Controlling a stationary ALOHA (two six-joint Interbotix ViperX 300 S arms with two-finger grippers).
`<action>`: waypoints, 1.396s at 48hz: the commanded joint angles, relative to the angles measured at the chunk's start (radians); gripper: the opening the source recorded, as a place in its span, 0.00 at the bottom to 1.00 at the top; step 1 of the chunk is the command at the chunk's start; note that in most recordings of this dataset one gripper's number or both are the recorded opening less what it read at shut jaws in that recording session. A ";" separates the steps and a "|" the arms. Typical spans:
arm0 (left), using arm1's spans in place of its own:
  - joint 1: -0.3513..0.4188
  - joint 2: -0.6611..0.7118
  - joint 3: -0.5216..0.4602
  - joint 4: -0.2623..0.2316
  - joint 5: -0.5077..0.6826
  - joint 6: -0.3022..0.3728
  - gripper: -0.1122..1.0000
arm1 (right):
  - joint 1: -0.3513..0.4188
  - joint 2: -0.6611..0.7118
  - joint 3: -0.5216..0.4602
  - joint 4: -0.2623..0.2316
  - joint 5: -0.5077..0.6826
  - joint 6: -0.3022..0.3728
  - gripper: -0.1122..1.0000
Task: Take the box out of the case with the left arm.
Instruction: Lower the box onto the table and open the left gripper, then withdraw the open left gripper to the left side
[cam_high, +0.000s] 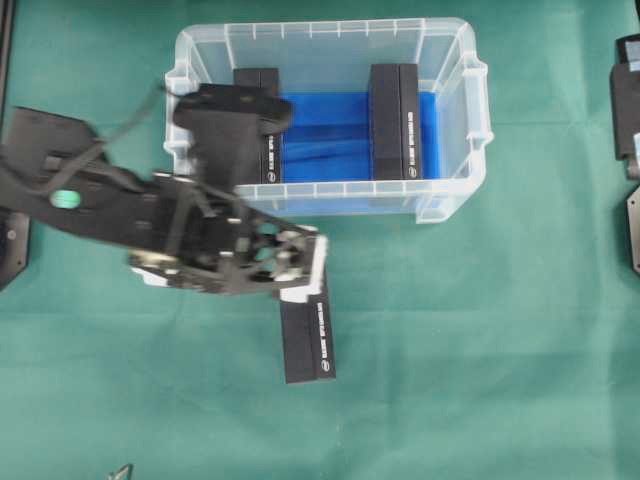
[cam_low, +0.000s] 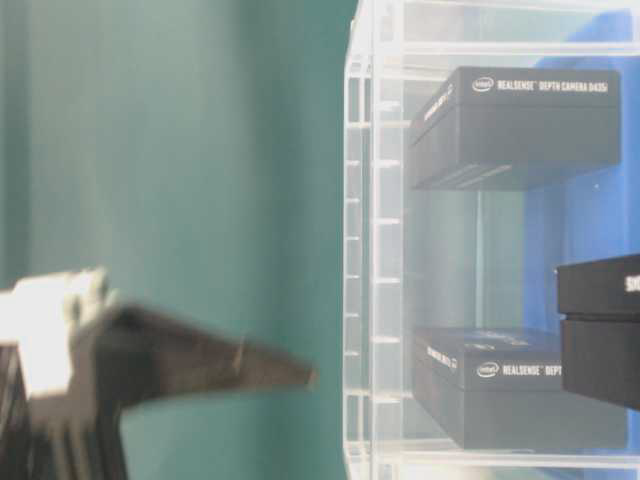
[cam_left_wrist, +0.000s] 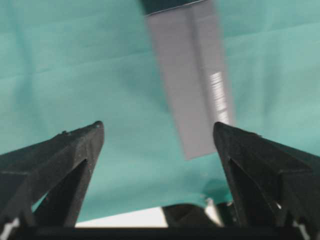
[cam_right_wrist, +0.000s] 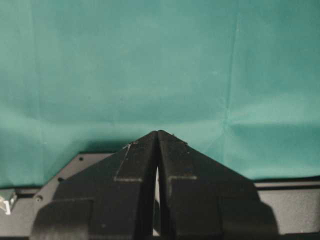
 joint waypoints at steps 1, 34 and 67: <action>-0.012 -0.092 0.046 0.005 0.002 -0.003 0.87 | -0.002 0.000 -0.012 -0.003 -0.003 0.000 0.10; -0.077 -0.422 0.397 0.009 0.000 -0.055 0.87 | -0.002 0.000 -0.002 -0.003 -0.002 0.000 0.10; 0.255 -0.545 0.480 0.017 0.011 0.233 0.85 | -0.002 0.000 0.000 -0.003 -0.006 0.002 0.10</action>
